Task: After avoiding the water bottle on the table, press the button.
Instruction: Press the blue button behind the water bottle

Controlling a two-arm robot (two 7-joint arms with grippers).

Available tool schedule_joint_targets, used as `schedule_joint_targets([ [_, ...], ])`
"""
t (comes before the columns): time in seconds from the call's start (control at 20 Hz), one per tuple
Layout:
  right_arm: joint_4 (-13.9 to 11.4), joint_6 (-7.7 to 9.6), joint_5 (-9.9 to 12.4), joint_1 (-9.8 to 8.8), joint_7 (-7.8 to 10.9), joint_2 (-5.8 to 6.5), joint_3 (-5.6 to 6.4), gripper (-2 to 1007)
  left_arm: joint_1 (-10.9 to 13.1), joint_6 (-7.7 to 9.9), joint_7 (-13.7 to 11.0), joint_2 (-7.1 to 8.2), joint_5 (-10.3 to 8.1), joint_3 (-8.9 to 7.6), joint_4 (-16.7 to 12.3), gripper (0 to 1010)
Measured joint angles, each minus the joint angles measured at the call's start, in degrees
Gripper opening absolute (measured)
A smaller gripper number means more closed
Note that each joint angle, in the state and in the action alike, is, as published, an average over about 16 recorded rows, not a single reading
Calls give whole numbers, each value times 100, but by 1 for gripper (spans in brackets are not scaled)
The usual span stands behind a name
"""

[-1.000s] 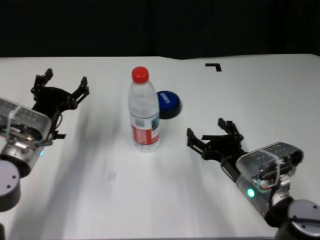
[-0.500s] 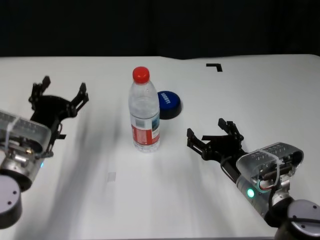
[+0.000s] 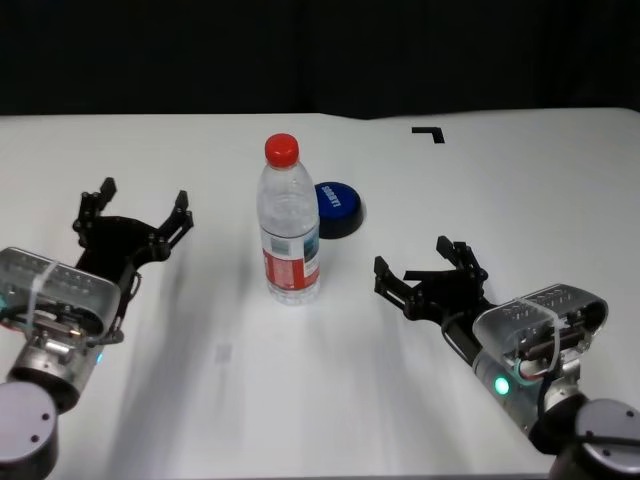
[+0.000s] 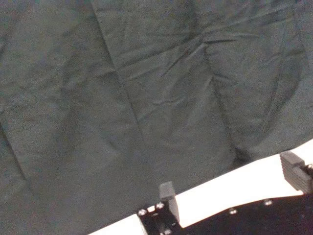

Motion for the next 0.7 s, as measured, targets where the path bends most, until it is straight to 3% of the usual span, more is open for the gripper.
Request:
schedule_joint_targets([
  [0.7,0,0,0,0,0,0,0,1003,354,111,186,-270,167,34,-278,1003],
])
